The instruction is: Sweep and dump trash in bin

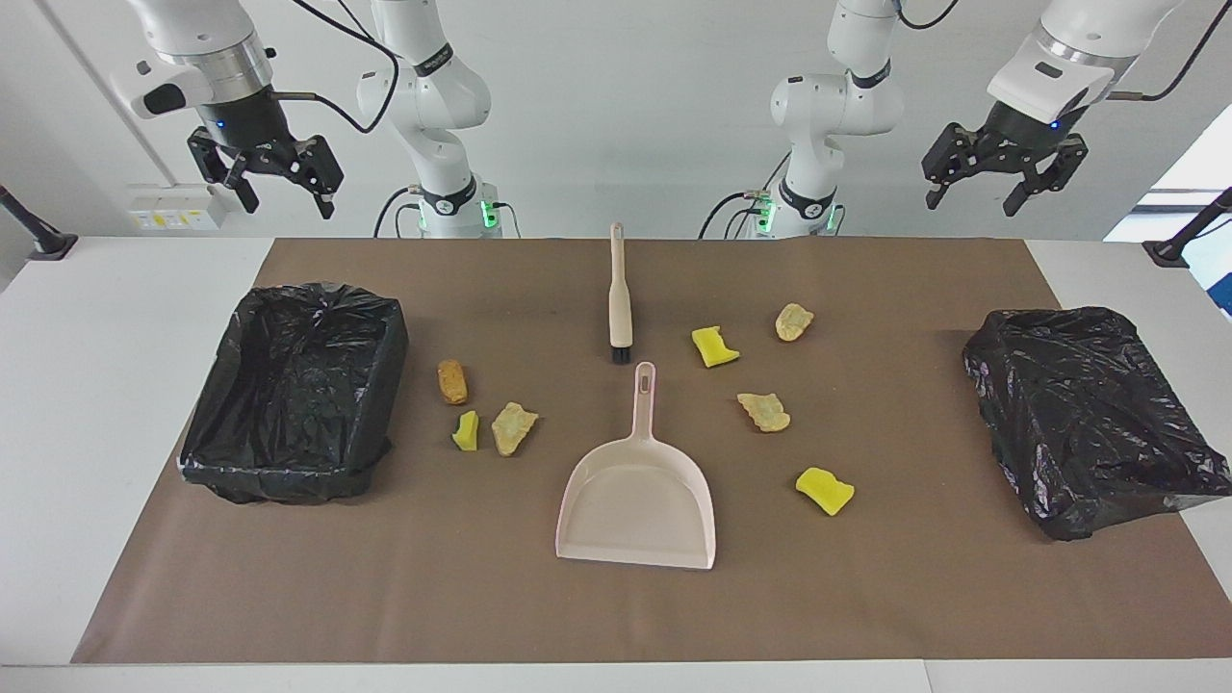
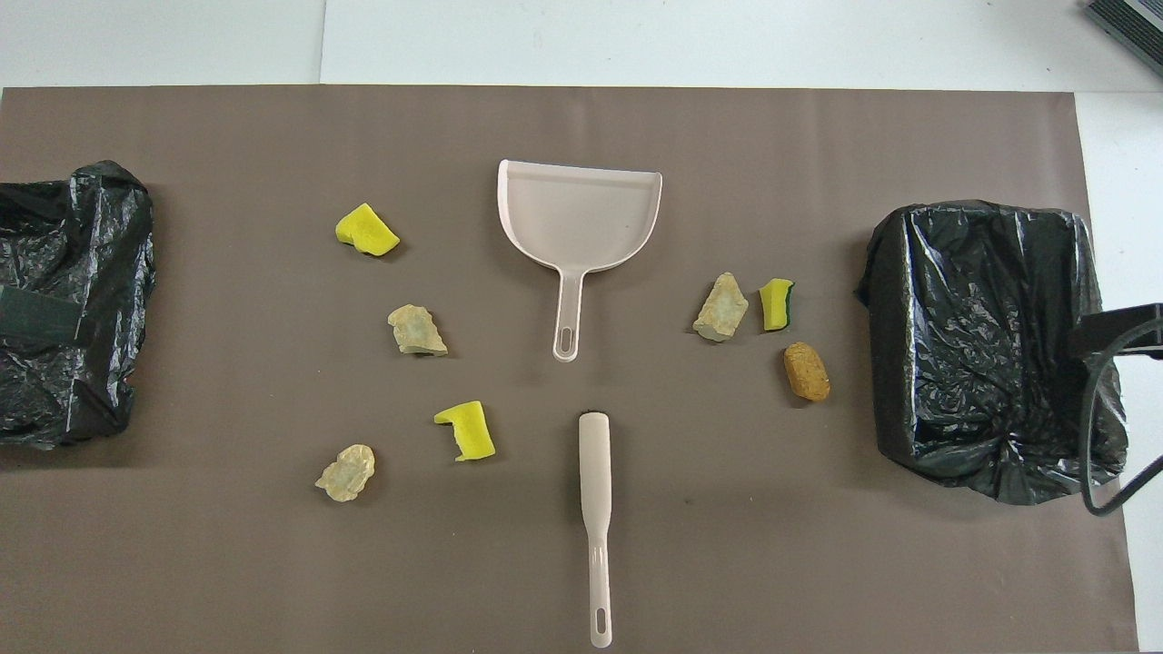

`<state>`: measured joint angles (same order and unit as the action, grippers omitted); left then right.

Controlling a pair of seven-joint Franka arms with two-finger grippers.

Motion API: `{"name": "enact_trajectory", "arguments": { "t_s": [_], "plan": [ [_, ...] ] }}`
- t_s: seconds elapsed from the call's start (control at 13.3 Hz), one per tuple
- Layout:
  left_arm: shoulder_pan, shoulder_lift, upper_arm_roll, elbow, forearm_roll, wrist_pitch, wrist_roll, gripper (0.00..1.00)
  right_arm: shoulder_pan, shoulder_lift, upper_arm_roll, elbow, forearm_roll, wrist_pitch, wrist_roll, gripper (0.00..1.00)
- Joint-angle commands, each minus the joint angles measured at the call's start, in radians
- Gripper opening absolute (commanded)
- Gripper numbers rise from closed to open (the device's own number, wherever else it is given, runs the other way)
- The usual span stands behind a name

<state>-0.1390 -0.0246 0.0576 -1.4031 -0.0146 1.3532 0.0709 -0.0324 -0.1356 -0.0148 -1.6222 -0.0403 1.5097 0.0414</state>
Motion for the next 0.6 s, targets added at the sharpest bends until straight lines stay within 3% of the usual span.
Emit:
{"name": "enact_trajectory", "arguments": {
  "t_s": [0.0, 0.53],
  "plan": [
    [-0.005, -0.003, 0.004, 0.009, 0.013, -0.002, 0.003, 1.0, -0.008, -0.012, -0.001, -0.019, 0.019, 0.02, 0.003, 1.0],
    [-0.014, -0.005, -0.013, 0.009, 0.013, -0.003, -0.008, 1.0, -0.008, -0.01, -0.001, -0.013, 0.02, 0.004, 0.005, 1.0]
  ]
}}
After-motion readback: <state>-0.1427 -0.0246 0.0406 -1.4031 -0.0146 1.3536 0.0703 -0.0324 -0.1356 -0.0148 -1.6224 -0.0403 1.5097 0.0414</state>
